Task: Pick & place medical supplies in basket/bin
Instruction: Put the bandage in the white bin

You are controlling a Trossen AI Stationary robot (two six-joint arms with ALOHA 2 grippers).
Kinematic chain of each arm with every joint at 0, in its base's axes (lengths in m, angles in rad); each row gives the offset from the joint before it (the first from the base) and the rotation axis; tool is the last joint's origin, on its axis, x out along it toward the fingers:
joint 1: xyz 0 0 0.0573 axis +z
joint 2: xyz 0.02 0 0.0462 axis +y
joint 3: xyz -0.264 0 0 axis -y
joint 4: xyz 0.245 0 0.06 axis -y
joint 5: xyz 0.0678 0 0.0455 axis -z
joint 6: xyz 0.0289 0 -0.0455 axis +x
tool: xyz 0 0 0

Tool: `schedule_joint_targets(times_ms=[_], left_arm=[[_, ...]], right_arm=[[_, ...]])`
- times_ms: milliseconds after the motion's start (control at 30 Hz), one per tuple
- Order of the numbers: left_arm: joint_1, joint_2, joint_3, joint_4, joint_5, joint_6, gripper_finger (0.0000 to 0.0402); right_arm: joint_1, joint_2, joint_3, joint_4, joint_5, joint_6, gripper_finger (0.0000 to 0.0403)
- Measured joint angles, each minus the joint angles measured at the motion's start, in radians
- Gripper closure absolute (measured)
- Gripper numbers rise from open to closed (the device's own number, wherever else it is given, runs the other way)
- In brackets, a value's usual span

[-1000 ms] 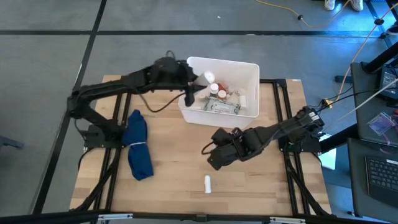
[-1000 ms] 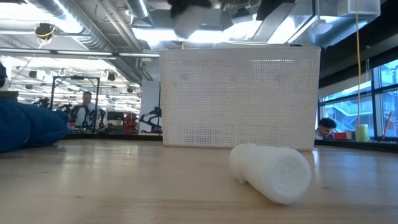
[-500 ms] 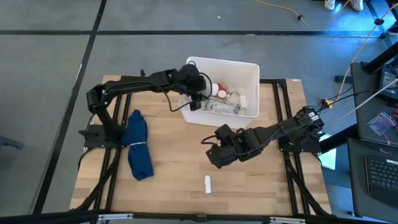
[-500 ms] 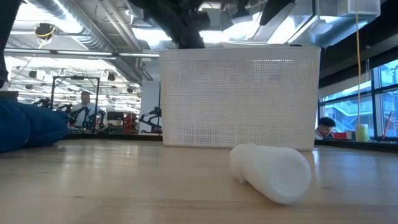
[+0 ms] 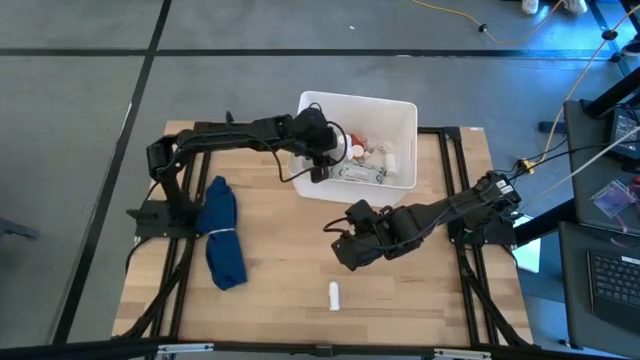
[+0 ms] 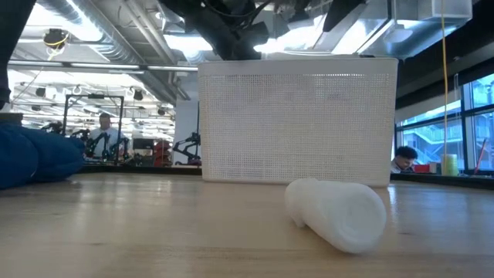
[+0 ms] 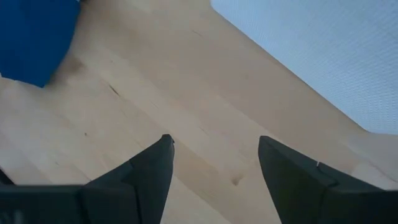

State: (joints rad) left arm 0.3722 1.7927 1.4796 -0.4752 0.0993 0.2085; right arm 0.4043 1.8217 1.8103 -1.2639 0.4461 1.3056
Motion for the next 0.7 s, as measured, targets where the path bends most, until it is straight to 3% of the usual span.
schedule_joint_targets(times_ms=[367,567,700], left_arm=[[0.001,0.001,0.0,-0.059,0.012,-0.016,0.0268],[0.005,0.006,-0.003,-0.059,0.075,-0.024,0.0268],[0.017,0.009,-0.006,-0.061,0.188,-0.074,0.0268]], right_arm=[[0.006,0.0,0.0,-0.071,0.003,-0.001,0.0169],[0.006,0.0,0.0,-0.063,0.0,-0.001,0.0169],[0.006,0.0,0.0,-0.053,-0.002,0.0,0.0169]])
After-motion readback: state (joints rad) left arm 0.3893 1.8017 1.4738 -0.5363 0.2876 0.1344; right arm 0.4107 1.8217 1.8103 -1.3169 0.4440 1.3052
